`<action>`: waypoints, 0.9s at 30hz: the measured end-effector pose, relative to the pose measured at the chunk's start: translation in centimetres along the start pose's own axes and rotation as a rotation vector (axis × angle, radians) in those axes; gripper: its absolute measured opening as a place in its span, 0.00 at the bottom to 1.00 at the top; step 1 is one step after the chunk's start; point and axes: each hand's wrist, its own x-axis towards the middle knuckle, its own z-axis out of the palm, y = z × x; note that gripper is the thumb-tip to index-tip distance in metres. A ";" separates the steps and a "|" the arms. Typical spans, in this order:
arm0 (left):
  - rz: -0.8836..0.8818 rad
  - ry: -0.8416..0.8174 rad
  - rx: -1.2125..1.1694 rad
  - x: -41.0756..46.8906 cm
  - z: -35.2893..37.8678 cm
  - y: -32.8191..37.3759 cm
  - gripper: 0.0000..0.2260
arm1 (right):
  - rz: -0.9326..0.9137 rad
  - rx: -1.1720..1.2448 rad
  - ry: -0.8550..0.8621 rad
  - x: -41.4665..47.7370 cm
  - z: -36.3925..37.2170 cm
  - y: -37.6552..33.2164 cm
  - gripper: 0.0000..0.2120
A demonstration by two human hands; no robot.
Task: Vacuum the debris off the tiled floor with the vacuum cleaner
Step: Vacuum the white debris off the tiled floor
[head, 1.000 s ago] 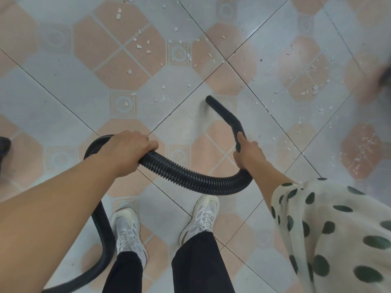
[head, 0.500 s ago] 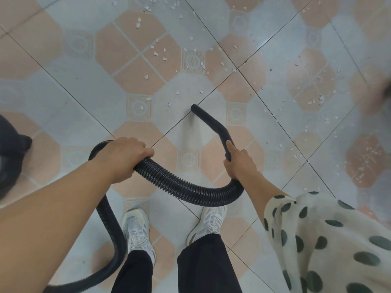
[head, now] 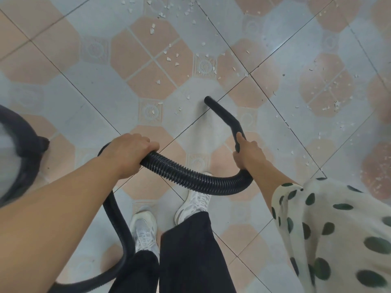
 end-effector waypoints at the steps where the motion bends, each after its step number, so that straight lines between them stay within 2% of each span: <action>1: 0.001 -0.008 0.006 -0.2 -0.2 0.1 0.12 | -0.029 -0.011 -0.022 -0.6 0.2 0.0 0.31; 7: -0.012 -0.058 0.017 -1.3 0.0 0.0 0.15 | -0.154 -0.078 -0.086 -2.0 0.2 -1.0 0.31; 14: -0.084 -0.026 -0.038 -1.4 -0.2 -0.5 0.14 | -0.109 -0.054 0.005 0.3 -2.0 -1.8 0.31; 17: -0.081 -0.005 -0.028 -1.4 -0.3 -0.6 0.14 | -0.120 -0.076 -0.007 0.4 -2.3 -2.1 0.31; 27: -0.102 -0.068 -0.022 -4.2 0.6 -2.5 0.15 | -0.318 -0.209 -0.079 -1.5 -0.7 -6.3 0.31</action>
